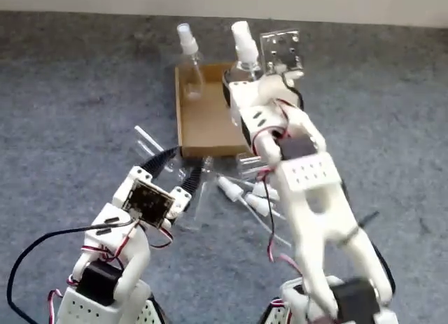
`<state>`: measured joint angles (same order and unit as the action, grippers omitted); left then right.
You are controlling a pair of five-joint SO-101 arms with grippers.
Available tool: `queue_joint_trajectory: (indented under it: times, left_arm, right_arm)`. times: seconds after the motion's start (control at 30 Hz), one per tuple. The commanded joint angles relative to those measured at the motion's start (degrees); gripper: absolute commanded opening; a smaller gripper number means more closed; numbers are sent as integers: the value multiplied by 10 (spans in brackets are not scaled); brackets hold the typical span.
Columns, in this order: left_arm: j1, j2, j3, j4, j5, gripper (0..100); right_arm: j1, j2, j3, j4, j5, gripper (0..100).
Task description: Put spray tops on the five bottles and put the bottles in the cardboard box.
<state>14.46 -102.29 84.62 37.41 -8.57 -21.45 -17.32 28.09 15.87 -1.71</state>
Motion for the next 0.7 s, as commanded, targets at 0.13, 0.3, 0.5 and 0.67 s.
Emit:
queue_joint_trajectory:
  times: [0.13, 0.3, 0.5, 0.67]
  left_arm:
    - [-61, -2, 31, -86, 2, 125]
    - [-61, -2, 33, -87, 2, 107]
    - [-59, -2, 33, -87, 2, 16]
    - [-57, -2, 33, -87, 2, 21]
  right_arm:
    - [38, 138, -14, -238, 36, 4]
    - [48, 248, -95, -307, 110, 4]
    - [46, 377, -236, -312, 109, 4]
    - [41, 434, -291, -313, 109, 4]
